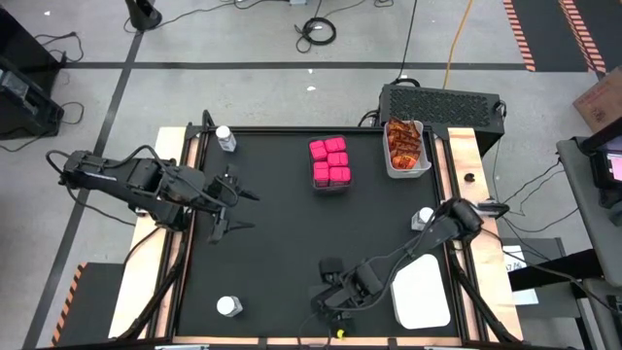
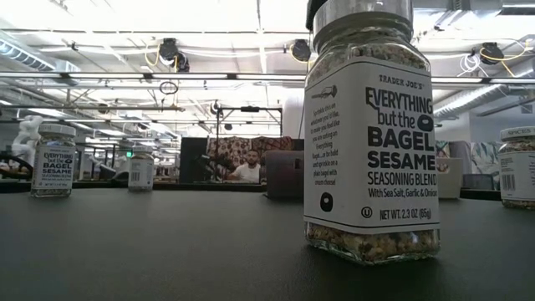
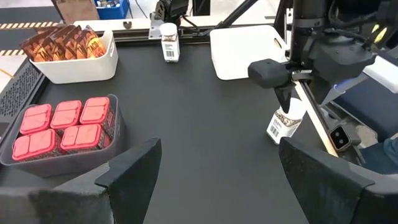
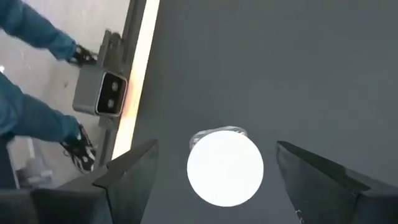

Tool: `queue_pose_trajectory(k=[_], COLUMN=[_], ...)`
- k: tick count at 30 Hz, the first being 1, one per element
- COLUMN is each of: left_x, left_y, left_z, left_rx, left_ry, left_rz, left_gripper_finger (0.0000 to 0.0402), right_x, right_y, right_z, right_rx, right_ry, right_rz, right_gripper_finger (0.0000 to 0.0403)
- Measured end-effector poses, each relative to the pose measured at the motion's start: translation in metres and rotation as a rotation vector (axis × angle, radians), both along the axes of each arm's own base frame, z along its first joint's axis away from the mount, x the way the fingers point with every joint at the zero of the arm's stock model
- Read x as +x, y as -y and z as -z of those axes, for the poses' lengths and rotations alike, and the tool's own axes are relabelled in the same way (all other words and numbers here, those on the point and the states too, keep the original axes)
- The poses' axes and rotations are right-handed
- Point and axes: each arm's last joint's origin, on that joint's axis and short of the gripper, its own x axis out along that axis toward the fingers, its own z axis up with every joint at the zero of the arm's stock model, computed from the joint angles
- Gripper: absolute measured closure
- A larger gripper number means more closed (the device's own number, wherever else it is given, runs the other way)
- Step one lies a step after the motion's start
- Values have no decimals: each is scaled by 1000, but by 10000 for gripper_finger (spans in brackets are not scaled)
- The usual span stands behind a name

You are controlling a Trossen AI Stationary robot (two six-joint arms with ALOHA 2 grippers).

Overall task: Sort spices by type
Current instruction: Put the white seasoning bottle into the bottom white bin

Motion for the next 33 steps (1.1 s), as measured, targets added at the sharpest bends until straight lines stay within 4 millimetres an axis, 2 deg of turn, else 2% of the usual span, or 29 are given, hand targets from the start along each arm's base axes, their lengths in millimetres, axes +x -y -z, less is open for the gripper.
queue_pose_trajectory(k=[11, 23, 28, 33], left_x=[0, 0, 0, 0], left_y=[0, 0, 0, 0], left_z=[0, 0, 0, 0], left_rx=[-4, -8, -8, -8], left_ry=[2, 3, 3, 3], left_rz=[-10, -12, -12, -12], left_gripper_finger=[73, 73, 73, 73], right_x=[0, 2, 2, 3], right_y=[-6, -7, -6, -7], right_z=[13, 26, 26, 26], right_rx=[-89, -106, -121, -120], right_ry=[-6, -44, -41, -35], right_rz=[-41, -31, -23, -17], right_gripper_finger=[87, 90, 115, 164])
